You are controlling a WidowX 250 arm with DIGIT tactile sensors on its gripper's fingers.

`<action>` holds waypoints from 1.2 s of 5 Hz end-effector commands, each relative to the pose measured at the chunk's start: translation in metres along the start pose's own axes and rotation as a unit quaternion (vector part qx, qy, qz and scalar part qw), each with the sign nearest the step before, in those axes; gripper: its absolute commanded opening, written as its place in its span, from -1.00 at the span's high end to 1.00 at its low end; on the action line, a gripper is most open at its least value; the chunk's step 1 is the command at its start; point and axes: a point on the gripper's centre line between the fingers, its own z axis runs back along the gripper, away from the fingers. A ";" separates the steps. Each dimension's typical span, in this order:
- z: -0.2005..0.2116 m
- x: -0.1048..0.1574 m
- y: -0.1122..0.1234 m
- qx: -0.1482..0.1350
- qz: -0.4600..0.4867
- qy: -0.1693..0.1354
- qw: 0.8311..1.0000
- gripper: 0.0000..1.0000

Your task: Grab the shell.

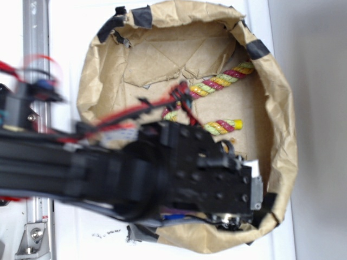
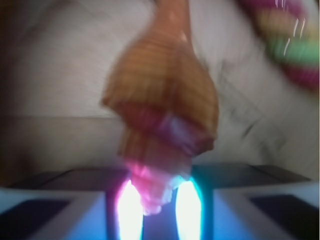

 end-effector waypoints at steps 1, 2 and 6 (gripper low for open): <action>0.118 0.060 0.072 -0.011 -0.040 -0.121 0.992 1.00; 0.121 0.051 0.075 -0.020 -0.047 -0.079 0.996 1.00; 0.018 0.025 0.048 -0.004 0.056 -0.072 0.996 -1.00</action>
